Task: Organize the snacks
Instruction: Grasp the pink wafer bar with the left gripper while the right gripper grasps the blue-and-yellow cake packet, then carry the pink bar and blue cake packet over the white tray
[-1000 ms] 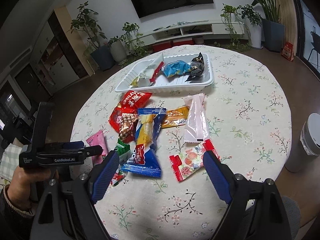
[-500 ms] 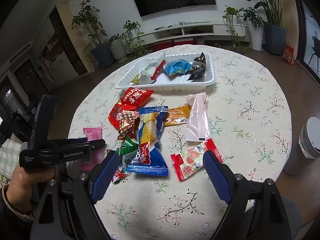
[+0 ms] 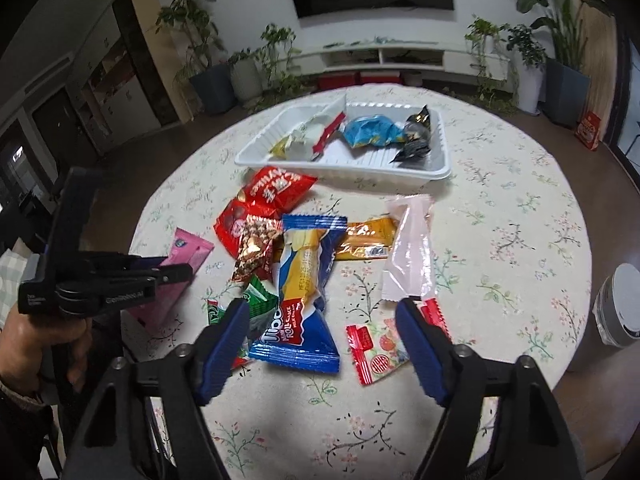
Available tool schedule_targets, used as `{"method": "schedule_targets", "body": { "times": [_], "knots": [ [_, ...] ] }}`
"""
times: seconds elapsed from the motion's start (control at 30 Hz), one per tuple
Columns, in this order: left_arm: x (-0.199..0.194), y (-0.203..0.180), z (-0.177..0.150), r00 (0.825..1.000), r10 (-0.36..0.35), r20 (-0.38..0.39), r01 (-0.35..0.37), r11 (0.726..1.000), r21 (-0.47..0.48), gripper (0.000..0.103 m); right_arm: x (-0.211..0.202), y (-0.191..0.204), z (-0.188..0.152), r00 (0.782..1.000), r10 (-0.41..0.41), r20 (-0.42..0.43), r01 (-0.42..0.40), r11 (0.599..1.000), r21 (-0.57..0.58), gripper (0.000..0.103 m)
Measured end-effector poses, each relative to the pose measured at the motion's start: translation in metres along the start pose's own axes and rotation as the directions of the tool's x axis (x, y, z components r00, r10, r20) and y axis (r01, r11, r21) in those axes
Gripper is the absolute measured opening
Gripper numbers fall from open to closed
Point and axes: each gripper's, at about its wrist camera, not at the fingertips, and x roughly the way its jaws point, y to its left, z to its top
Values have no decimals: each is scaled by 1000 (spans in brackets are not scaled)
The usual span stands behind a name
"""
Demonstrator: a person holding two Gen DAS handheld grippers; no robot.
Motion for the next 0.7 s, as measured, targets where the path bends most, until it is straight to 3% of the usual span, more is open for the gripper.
{"method": "schedule_targets", "body": {
  "times": [0.3, 0.57, 0.7],
  "knots": [
    [-1, 10, -3, 999, -53, 7, 53, 998, -18, 22, 40, 7, 16, 994, -21, -109, 18, 1000, -23, 64],
    [2, 6, -1, 1000, -10, 7, 9, 999, 32, 23, 63, 4, 13, 979, -59, -197, 52, 998, -40, 56],
    [4, 3, -1, 1000, -1, 11, 1, 999, 54, 23, 72, 10, 13, 974, -97, -203, 79, 992, -97, 50]
  ]
}}
